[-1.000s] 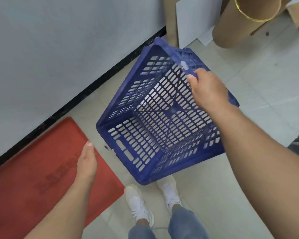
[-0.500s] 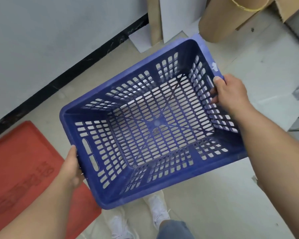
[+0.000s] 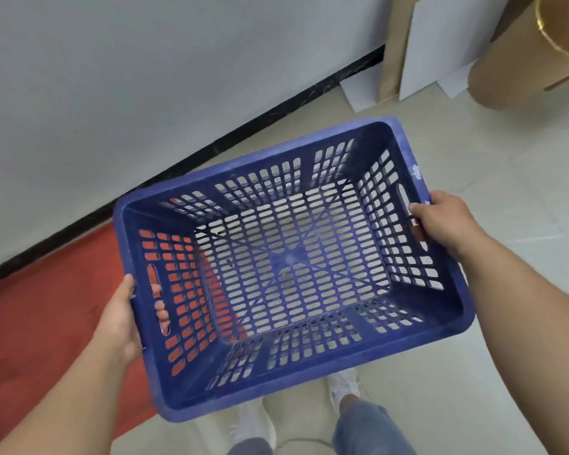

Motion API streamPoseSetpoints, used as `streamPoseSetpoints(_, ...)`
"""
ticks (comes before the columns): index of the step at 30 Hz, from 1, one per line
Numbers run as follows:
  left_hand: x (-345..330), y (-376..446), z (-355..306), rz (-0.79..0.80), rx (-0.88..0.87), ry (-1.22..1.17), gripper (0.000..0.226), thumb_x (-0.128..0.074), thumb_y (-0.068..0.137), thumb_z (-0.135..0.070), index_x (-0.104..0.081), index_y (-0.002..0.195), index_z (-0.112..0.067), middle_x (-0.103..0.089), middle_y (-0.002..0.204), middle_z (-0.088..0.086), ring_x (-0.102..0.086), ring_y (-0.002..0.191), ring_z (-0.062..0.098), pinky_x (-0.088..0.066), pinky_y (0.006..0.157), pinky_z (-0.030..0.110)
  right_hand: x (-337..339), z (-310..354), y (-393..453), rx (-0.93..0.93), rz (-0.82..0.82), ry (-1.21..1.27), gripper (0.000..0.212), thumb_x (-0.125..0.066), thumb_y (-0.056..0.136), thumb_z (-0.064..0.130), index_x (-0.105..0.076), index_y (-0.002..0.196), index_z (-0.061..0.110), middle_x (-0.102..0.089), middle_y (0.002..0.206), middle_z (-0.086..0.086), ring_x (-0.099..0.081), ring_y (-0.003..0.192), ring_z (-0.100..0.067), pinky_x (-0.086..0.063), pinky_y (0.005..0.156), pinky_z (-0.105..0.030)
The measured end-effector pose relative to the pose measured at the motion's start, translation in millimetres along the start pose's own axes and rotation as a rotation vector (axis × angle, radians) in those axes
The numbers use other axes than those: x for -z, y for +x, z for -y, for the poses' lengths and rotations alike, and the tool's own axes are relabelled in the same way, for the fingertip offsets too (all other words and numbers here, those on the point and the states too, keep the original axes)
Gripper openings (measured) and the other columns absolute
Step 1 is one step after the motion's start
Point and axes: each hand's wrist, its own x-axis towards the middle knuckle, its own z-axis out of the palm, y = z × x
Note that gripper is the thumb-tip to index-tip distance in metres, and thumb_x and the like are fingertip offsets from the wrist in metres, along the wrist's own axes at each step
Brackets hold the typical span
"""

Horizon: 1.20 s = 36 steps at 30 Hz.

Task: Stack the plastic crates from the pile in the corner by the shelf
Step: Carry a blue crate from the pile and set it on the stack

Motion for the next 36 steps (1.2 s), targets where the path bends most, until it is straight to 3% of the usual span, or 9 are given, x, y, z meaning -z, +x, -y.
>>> streamPoseSetpoints(3, 60.0, -5.4, 9.6, -0.045, -0.001, -0.088, 0.051, -0.032, 0.092, -0.056, -0.059, 0.085, -0.012, -0.058, 0.048, 0.000, -0.053, 0.038, 0.014, -0.041, 0.058, 0.035, -37.8, 27.9, -36.0, 0.055, 0.126, -0.012, 0.012, -0.050, 0.091, 0.024, -0.056, 0.094, 0.014, -0.065, 0.082, -0.017, -0.059, 0.067, -0.031, -0.052, 0.076, -0.043)
streamPoseSetpoints(6, 127.2, -5.6, 20.7, -0.060, 0.006, -0.163, 0.050, -0.032, 0.093, -0.051, -0.058, 0.086, -0.009, -0.057, 0.045, 0.001, -0.052, 0.036, 0.014, -0.040, 0.060, 0.036, -87.0, 50.4, -76.9, 0.071, 0.204, 0.036, 0.014, -0.049, 0.095, 0.020, -0.054, 0.082, 0.014, -0.059, 0.073, -0.013, -0.052, 0.061, -0.027, -0.046, 0.063, -0.034)
streamPoseSetpoints(10, 225.2, 1.2, 29.3, -0.064, -0.010, -0.216, 0.041, -0.035, 0.093, -0.043, -0.058, 0.086, -0.011, -0.061, 0.048, 0.002, -0.058, 0.041, 0.014, -0.051, 0.052, 0.027, -168.1, 80.6, -130.6, 0.066, 0.235, 0.159, 0.022, -0.049, 0.095, 0.025, -0.057, 0.081, 0.010, -0.056, 0.069, -0.010, -0.047, 0.055, -0.022, -0.042, 0.056, -0.031)
streamPoseSetpoints(16, 358.1, 25.6, 41.4, -0.073, -0.021, -0.198, 0.041, -0.036, 0.094, -0.050, -0.061, 0.099, -0.018, -0.071, 0.086, 0.008, -0.063, 0.086, 0.023, -0.047, 0.079, 0.042, -292.7, 106.7, -182.9, 0.022, 0.257, 0.235, 0.027, -0.045, 0.095, 0.028, -0.060, 0.088, 0.007, -0.060, 0.070, -0.013, -0.054, 0.061, -0.026, -0.043, 0.056, -0.032)
streamPoseSetpoints(19, 406.3, 55.7, 47.6, -0.125, -0.022, -0.194, 0.042, -0.034, 0.094, -0.052, -0.060, 0.100, -0.020, -0.071, 0.085, 0.007, -0.063, 0.083, 0.023, -0.050, 0.074, 0.039, -353.7, 109.5, -194.9, -0.018, 0.293, 0.245, 0.025, -0.046, 0.092, 0.026, -0.062, 0.087, 0.007, -0.061, 0.070, -0.011, -0.056, 0.061, -0.025, -0.045, 0.057, -0.031)
streamPoseSetpoints(22, 438.5, 90.0, 51.9, -0.188, -0.023, -0.255, 0.040, -0.033, 0.094, -0.051, -0.058, 0.090, -0.020, -0.068, 0.054, -0.002, -0.064, 0.049, 0.011, -0.050, 0.046, 0.019, -404.4, 111.9, -194.7, -0.015, 0.326, 0.225, 0.022, -0.046, 0.087, 0.017, -0.063, 0.092, 0.004, -0.061, 0.072, -0.012, -0.058, 0.065, -0.026, -0.047, 0.063, -0.034)
streamPoseSetpoints(27, 465.3, 147.2, 62.8, -0.192, -0.009, -0.291, 0.040, -0.036, 0.094, -0.048, -0.059, 0.090, -0.016, -0.066, 0.051, 0.000, -0.062, 0.042, 0.011, -0.048, 0.040, 0.019, -464.0, 115.3, -176.7, 0.031, 0.340, 0.146, 0.030, -0.046, 0.086, 0.020, -0.064, 0.096, -0.002, -0.064, 0.079, -0.014, -0.059, 0.072, -0.028, -0.050, 0.070, -0.039)
streamPoseSetpoints(32, 477.6, 173.7, 82.8, -0.056, -0.019, -0.269, 0.044, -0.037, 0.092, -0.053, -0.063, 0.103, -0.020, -0.075, 0.078, 0.001, -0.071, 0.068, 0.013, -0.051, 0.073, 0.037, -478.3, 107.6, -171.5, 0.035, 0.447, 0.164, 0.038, -0.039, 0.097, 0.039, -0.067, 0.098, 0.013, -0.073, 0.091, -0.019, -0.071, 0.084, -0.033, -0.056, 0.081, -0.042)
streamPoseSetpoints(36, 485.7, 171.6, 93.7, 0.028, -0.011, -0.350, 0.044, -0.045, 0.083, -0.050, -0.062, 0.109, -0.019, -0.075, 0.095, -0.001, -0.071, 0.084, 0.011, -0.056, 0.076, 0.037, -479.4, 103.0, -176.9, 0.008, 0.437, 0.277, 0.033, -0.044, 0.093, 0.030, -0.071, 0.098, 0.011, -0.075, 0.090, -0.018, -0.072, 0.084, -0.031, -0.058, 0.081, -0.041)
